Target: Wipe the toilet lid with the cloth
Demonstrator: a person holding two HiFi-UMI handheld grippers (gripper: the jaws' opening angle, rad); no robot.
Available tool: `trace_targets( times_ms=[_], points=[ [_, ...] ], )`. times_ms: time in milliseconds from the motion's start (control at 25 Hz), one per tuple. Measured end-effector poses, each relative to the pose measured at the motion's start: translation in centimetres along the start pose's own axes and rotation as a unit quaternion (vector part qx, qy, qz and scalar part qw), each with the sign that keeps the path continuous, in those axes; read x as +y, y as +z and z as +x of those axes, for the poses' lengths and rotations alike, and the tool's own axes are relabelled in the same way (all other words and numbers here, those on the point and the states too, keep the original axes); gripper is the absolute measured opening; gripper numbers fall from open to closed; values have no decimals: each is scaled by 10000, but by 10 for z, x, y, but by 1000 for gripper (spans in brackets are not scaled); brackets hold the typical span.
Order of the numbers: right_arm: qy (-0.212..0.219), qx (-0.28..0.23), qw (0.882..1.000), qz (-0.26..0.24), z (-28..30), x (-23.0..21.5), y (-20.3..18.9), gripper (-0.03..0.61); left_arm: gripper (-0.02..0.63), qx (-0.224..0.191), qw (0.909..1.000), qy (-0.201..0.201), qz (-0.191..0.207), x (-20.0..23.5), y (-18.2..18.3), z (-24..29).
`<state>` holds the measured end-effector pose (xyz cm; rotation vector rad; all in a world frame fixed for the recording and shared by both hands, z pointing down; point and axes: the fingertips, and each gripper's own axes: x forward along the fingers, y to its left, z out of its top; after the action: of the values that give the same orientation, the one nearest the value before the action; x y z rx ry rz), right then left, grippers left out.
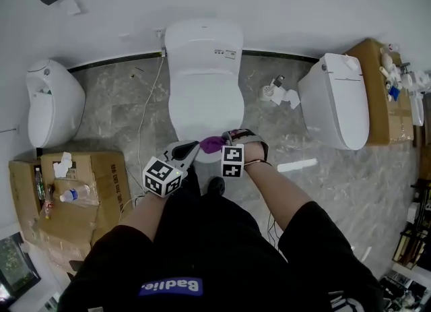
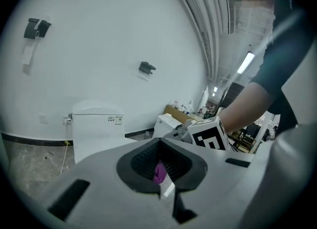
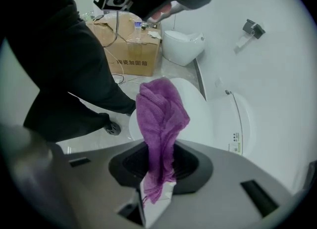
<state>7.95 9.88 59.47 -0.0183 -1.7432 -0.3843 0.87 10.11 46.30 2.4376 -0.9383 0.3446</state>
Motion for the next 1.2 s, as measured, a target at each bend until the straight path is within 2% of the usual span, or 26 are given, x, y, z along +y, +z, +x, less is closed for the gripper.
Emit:
trace_targets(
  times_ms=[160, 320, 440, 600, 800, 1000, 1200],
  points=[
    [-129, -96, 9998, 115, -10, -7, -1, 98, 17, -37, 9999, -83, 109, -2, 10, 4],
    [-393, -27, 9988, 277, -4, -52, -16, 98, 17, -41, 9995, -223, 208, 11, 23, 20],
    [-429, 100, 9987, 273, 13, -87, -31, 98, 17, 77, 9983, -452, 358, 23, 32, 33],
    [-472, 253, 9976, 438, 49, -145, -55, 98, 17, 205, 9962, -664, 525, 62, 49, 59],
    [-452, 445, 9953, 728, 108, -207, -85, 98, 17, 482, 9926, -896, 664, 117, 54, 101],
    [-374, 570, 9942, 834, 165, -243, -111, 98, 17, 637, 9906, -1052, 596, 155, 53, 130],
    [-401, 580, 9923, 1015, 210, -267, -129, 98, 17, 917, 9843, -1344, 689, 167, 34, 141]
  ],
)
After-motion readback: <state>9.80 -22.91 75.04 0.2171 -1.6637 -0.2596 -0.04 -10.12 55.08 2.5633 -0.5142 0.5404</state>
